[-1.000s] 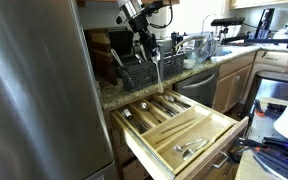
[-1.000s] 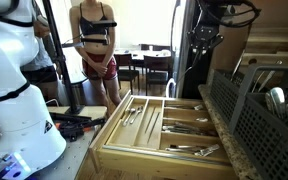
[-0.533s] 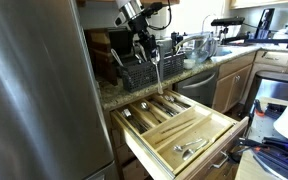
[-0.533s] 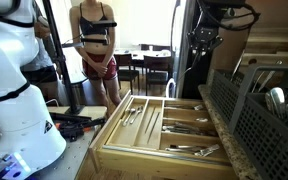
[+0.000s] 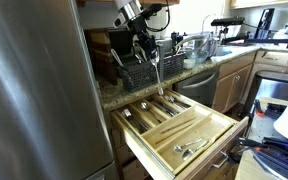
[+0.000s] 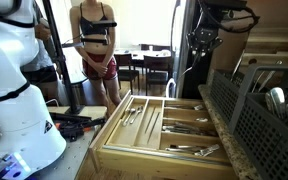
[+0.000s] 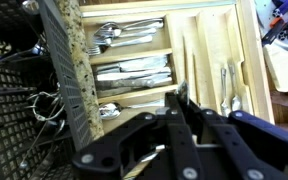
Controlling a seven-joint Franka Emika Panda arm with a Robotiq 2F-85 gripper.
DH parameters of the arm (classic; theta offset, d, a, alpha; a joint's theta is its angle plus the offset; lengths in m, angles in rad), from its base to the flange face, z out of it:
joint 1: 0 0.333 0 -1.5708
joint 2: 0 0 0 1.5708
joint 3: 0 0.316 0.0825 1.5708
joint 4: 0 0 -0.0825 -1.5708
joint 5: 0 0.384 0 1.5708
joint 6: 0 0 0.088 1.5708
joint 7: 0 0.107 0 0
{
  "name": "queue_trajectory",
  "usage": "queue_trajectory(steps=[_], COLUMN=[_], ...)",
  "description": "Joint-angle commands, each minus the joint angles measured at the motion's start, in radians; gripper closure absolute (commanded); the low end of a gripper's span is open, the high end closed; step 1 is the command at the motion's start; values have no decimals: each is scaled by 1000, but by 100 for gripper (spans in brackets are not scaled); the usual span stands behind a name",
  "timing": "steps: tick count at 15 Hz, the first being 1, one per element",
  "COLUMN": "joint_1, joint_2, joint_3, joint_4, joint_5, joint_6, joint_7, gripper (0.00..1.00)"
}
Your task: Remove a spoon from the rack and put it in the second compartment from the left in the drawer
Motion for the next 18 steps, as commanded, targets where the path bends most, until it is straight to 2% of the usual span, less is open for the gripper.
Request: queue_trajectory(steps=[1, 18], joint_1=[-9, -10], joint_2=[13, 36], joint_3=[12, 8], joint_4=[15, 2], joint_5=[5, 5], joint_6=[15, 86], joint_7=[-43, -116], gripper=[94, 95])
